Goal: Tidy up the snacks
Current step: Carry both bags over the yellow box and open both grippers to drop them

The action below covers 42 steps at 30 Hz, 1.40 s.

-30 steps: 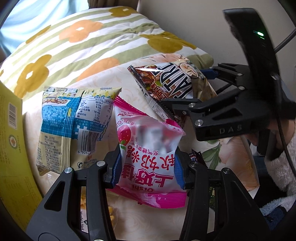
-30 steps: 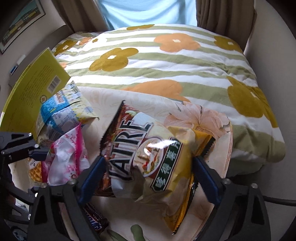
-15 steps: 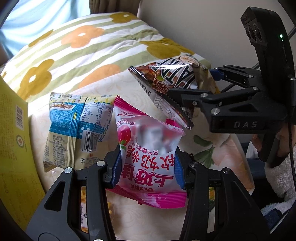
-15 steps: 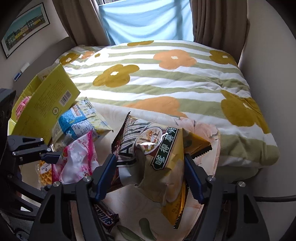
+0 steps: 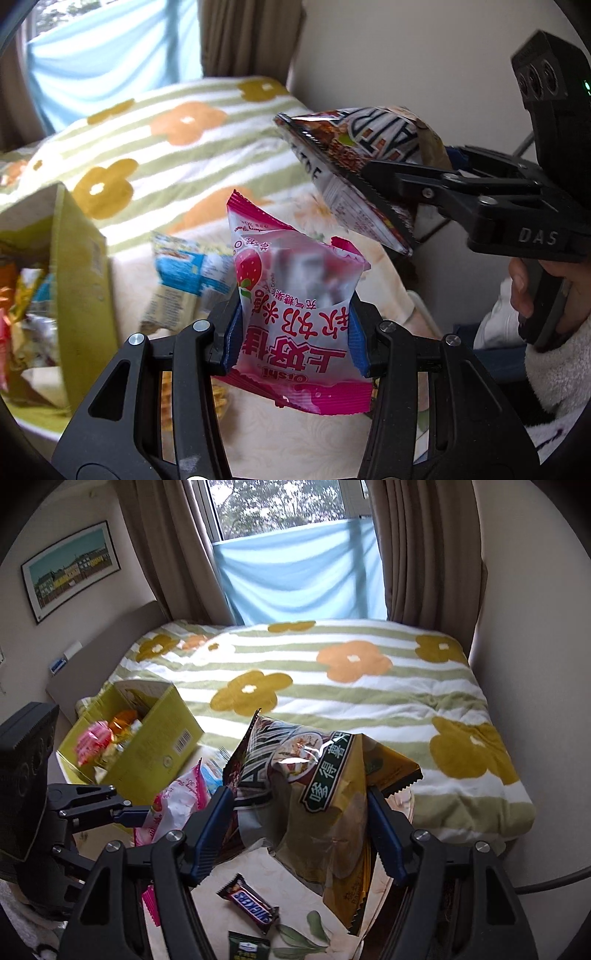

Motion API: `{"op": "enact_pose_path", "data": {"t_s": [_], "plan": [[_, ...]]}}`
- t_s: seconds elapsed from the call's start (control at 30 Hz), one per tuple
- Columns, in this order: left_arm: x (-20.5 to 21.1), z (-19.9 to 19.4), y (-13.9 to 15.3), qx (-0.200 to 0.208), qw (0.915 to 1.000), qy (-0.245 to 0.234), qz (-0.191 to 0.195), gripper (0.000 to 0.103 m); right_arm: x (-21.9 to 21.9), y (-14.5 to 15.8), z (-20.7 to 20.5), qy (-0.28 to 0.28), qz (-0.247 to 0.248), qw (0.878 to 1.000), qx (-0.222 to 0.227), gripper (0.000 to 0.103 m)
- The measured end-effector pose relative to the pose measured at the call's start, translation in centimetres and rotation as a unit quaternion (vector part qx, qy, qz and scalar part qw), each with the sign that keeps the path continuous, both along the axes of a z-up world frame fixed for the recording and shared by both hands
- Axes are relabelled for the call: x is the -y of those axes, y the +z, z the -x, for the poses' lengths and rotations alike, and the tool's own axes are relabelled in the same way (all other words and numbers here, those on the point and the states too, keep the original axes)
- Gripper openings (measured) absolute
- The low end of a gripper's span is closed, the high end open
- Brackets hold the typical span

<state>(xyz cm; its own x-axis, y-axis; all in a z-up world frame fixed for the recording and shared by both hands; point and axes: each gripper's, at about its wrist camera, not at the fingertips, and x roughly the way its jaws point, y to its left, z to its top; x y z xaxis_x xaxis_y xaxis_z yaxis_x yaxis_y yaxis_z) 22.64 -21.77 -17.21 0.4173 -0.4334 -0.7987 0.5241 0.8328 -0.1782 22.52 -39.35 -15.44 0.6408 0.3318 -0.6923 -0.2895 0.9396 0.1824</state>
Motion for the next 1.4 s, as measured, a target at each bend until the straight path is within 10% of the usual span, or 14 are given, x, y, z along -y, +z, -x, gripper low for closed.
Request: {"op": "enact_pose_path", "data": {"t_s": [0.57, 1.1, 1.23, 1.4], "plan": [[-14.7, -2.0, 7.9, 0.071, 0.9905, 0.116, 0.019, 0.043, -11.8, 7.1, -0.7, 0.059, -0.027, 0.996, 0.055, 0.067], [-32.5, -6.9, 3.6, 0.009, 0.992, 0.124, -0.021, 0.044, -29.7, 3.9, -4.1, 0.068, -0.059, 0.996, 0.006, 0.067], [-33.4, -6.4, 2.9, 0.018, 0.9934, 0.111, -0.025, 0.102, -31.1, 2.5, -4.5, 0.056, -0.058, 0.997, -0.019, 0.067], [-34.4, -5.6, 2.5, 0.018, 0.9923, 0.12, -0.025, 0.103, -31.0, 1.5, -4.9, 0.051, -0.048, 0.997, -0.038, 0.067]]}}
